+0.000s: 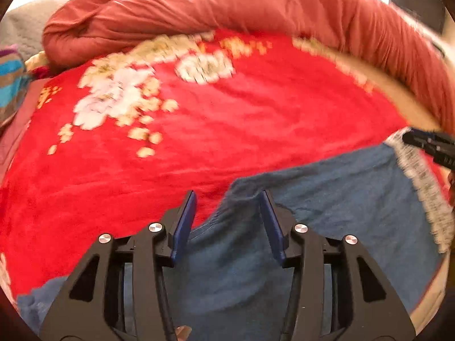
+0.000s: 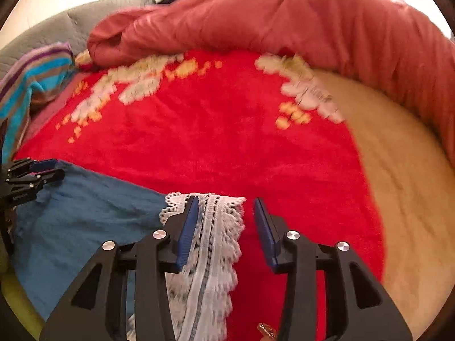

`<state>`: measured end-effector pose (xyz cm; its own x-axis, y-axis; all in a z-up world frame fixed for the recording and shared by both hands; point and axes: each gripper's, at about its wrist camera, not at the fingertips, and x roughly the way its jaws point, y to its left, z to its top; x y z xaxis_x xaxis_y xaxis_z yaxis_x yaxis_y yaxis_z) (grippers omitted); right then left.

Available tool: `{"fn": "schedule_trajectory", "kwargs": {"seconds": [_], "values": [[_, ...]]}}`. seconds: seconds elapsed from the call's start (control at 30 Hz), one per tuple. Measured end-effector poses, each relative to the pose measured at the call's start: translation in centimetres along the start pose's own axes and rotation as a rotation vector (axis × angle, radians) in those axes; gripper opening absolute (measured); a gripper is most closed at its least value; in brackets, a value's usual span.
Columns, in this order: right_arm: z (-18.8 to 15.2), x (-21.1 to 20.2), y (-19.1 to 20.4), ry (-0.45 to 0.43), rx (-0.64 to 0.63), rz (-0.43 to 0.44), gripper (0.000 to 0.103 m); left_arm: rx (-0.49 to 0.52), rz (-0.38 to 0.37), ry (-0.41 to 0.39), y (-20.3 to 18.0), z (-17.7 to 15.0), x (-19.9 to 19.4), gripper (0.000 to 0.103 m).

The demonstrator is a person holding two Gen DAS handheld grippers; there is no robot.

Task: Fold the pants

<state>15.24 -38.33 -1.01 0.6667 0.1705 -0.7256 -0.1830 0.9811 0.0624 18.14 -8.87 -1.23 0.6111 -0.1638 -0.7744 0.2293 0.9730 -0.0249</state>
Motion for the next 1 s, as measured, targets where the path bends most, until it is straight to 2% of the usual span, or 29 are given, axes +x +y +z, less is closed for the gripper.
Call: {"fn": "schedule_trajectory", "kwargs": {"seconds": [0.07,0.17,0.3,0.4,0.43,0.53,0.6,0.67,0.8,0.9,1.0], "values": [[-0.7,-2.8,0.6,-0.050,-0.023,-0.020,0.054,-0.038,-0.020,-0.050,1.0,-0.7,-2.6,0.054],[-1.9,-5.4,1.8,-0.081,-0.042,-0.007,0.054,-0.069,-0.028,-0.067,1.7,-2.6,-5.1,0.062],[-4.4,-7.1,4.9,-0.079,-0.084,0.032,0.062,-0.093,-0.011,-0.005,2.1,-5.6,-6.5,0.075],[-5.8,-6.3,8.3,-0.041,-0.128,0.074,0.065,-0.147,-0.101,0.064,2.2,-7.7,-6.3,0.082],[-6.3,-5.7,10.0,-0.026,-0.160,0.097,0.065,-0.140,-0.087,0.077,2.0,-8.2,-6.1,0.083],[-6.8,-4.1,13.4,0.017,-0.215,0.143,0.066,-0.116,0.052,0.097,2.4,-8.6,-5.0,0.087],[-7.2,-3.1,15.0,0.070,-0.251,0.127,0.071,-0.142,0.117,0.115,3.7,-8.7,-4.4,0.087],[-7.8,-2.0,14.8,0.132,-0.273,0.053,0.073,-0.180,0.134,0.109,5.2,-8.8,-4.5,0.087],[-8.6,-3.1,11.2,0.137,-0.162,0.062,0.073,-0.206,0.104,0.088,6.7,-9.3,-4.7,0.087],[-9.1,-3.7,10.8,0.127,-0.148,0.051,0.072,-0.181,0.121,0.089,6.2,-9.4,-4.6,0.090],[-9.0,-3.7,11.5,0.123,-0.167,0.016,0.074,-0.194,0.102,0.076,6.2,-9.6,-5.2,0.090]]}}
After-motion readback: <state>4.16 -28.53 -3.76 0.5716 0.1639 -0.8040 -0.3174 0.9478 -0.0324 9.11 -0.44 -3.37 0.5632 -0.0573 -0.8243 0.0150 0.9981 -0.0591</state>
